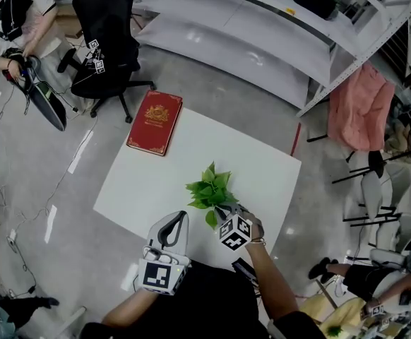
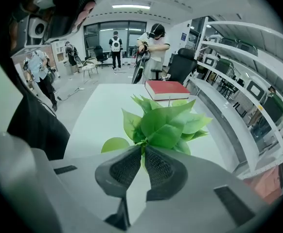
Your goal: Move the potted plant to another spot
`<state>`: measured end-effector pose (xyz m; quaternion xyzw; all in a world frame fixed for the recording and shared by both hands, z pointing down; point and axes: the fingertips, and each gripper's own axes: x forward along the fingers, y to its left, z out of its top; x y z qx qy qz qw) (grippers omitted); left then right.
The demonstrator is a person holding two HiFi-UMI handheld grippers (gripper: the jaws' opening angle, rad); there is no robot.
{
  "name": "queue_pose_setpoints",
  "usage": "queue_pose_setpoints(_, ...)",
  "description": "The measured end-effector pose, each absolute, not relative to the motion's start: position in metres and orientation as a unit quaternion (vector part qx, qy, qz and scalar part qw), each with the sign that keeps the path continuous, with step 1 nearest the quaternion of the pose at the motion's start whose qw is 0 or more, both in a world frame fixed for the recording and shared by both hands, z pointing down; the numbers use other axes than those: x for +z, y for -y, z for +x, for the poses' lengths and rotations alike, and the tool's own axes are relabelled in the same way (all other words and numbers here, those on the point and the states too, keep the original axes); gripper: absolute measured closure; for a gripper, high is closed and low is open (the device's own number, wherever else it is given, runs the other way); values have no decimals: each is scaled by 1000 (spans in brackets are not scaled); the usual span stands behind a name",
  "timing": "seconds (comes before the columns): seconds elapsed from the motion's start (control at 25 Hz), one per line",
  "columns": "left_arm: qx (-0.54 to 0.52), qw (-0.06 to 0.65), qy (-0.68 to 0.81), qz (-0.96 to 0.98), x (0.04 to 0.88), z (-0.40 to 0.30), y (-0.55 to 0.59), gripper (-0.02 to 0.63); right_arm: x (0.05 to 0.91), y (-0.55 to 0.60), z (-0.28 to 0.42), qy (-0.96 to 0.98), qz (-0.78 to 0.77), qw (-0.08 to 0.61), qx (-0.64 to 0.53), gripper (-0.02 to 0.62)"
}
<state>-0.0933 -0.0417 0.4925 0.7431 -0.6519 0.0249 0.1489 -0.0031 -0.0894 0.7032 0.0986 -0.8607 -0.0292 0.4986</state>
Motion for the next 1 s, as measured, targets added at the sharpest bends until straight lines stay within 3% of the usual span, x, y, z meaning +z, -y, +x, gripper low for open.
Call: queue_pose_setpoints(1.0,21,173,649,740,503,-111,55,588,725,76,-18,824,22,558,-99,580)
